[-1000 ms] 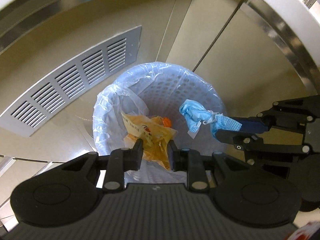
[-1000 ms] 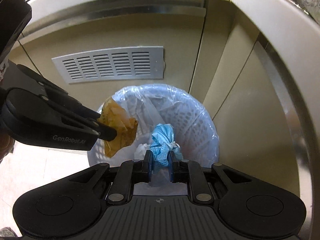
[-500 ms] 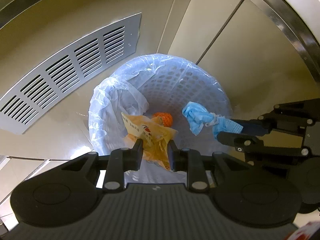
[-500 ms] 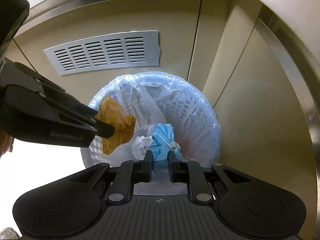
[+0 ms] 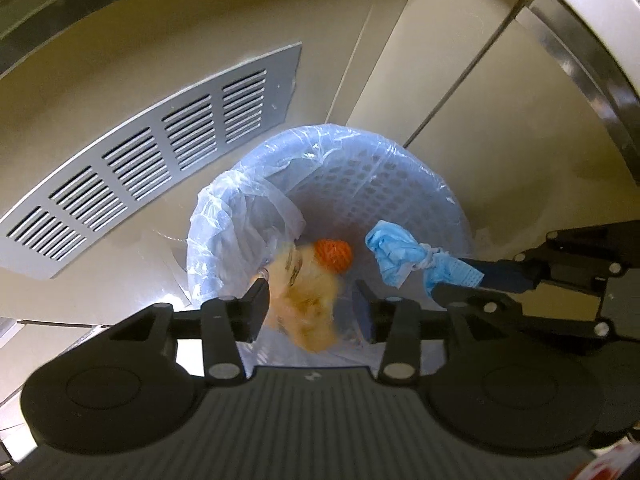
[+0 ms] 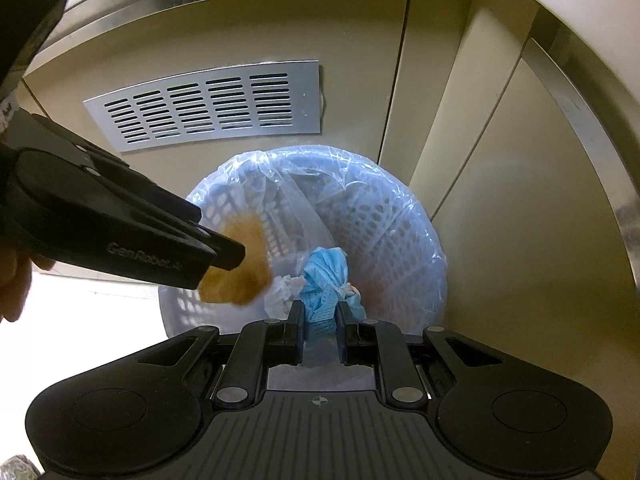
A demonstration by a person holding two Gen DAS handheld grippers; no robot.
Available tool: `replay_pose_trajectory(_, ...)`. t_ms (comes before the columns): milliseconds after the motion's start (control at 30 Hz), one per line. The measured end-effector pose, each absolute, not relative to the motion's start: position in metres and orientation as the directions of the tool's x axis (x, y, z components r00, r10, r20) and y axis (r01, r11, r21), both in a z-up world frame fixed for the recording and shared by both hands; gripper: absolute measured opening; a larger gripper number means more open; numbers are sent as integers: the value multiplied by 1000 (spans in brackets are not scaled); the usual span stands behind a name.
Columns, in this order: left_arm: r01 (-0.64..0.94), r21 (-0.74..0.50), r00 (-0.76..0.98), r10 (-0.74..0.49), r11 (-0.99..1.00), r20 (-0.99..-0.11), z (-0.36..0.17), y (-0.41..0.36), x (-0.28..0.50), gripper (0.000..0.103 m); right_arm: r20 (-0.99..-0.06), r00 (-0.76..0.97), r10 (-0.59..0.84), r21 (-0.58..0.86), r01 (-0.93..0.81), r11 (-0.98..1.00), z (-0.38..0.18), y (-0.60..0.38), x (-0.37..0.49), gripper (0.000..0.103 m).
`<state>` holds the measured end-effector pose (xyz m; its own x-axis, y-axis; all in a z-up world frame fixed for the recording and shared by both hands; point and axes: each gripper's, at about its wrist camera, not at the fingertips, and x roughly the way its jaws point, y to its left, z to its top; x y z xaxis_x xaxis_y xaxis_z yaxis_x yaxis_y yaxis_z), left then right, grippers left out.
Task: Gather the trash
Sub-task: 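Open the left tool to drop the wrapper while the right tool releases the mask, then raise both tools back toward the counter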
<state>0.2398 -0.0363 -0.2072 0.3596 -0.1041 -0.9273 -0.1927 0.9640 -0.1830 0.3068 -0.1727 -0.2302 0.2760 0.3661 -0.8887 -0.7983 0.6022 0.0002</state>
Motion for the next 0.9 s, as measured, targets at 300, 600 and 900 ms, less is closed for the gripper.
replay_pose_trajectory(300, -213, -156, 384, -64, 965, -921, -195, -26, 224, 41, -888, 279, 365, -3, -798, 602, -230, -167, 310, 16)
replay_pose_trajectory(600, -228, -129, 381, -33, 965, -924, -193, -20, 216, 41, -887, 283, 365, 5, -784, 621, -233, -164, 316, 16)
replay_pose_trajectory(900, -230, -98, 390, -1, 968, -921, -191, -20, 210, 47, -873, 289, 393, 26, -776, 630, -226, -164, 315, 67)
